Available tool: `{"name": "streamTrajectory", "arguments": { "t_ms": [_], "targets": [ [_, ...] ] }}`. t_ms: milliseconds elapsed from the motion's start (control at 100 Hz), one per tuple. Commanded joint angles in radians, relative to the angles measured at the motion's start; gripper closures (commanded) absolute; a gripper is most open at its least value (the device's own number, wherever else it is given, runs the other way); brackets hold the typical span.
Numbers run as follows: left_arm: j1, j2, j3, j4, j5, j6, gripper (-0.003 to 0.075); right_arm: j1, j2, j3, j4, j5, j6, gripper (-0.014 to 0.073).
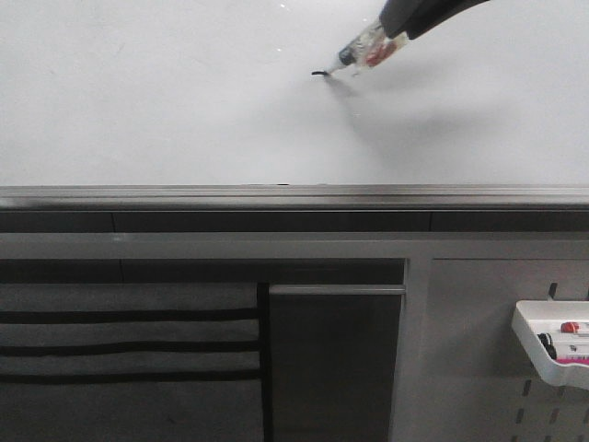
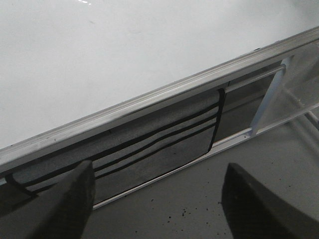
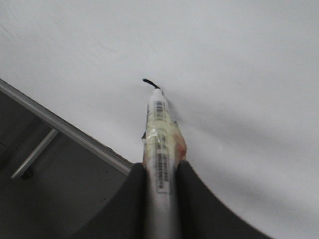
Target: Write number 3 on whiteboard
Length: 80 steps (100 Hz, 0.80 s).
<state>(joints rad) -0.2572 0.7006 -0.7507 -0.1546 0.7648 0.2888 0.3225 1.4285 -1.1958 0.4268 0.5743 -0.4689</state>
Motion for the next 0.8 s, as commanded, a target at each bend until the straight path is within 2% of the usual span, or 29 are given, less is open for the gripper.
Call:
{"name": "streamTrajectory", "arguments": {
  "t_ms": [0, 150, 260, 430, 530, 660, 790],
  "targets": [
    [0.004, -0.001, -0.027, -0.019, -0.068, -0.010, 0.0226, -0.013, -0.046, -0.002, 0.014, -0.011, 0.010, 0.0590],
    [0.004, -0.001, -0.027, -0.019, -0.068, -0.010, 0.0226, 0.057, 0.006, 0.036, 0.014, -0.114, 0.010, 0.0590],
    [0.004, -0.001, -0.027, -0.019, -0.068, -0.010, 0.0226, 0.050, 0.027, 0.018, 0.006, -0.139, 0.010, 0.0590],
    [0.004, -0.001, -0.027, -0.019, -0.068, -0.010, 0.0226, -0.032, -0.020, 0.032, -0.005, -0.018, 0.017, 0.0590],
    [0.004, -0.001, -0.027, -0.019, -0.068, -0.010, 0.0226, -0.024, -0.032, 0.092, 0.004, -0.001, 0.017, 0.0590],
    [0.004, -0.001, -0.027, -0.019, -0.068, -0.010, 0.0226, 0.060, -0.002, 0.135, 0.055, -0.154, 0.017, 0.0590],
    [0.004, -0.001, -0.027, -0.019, -0.070, -0.010, 0.0226, 0.142, 0.040, 0.080, 0.078, -0.256, 0.017, 0.0590]
  ]
}}
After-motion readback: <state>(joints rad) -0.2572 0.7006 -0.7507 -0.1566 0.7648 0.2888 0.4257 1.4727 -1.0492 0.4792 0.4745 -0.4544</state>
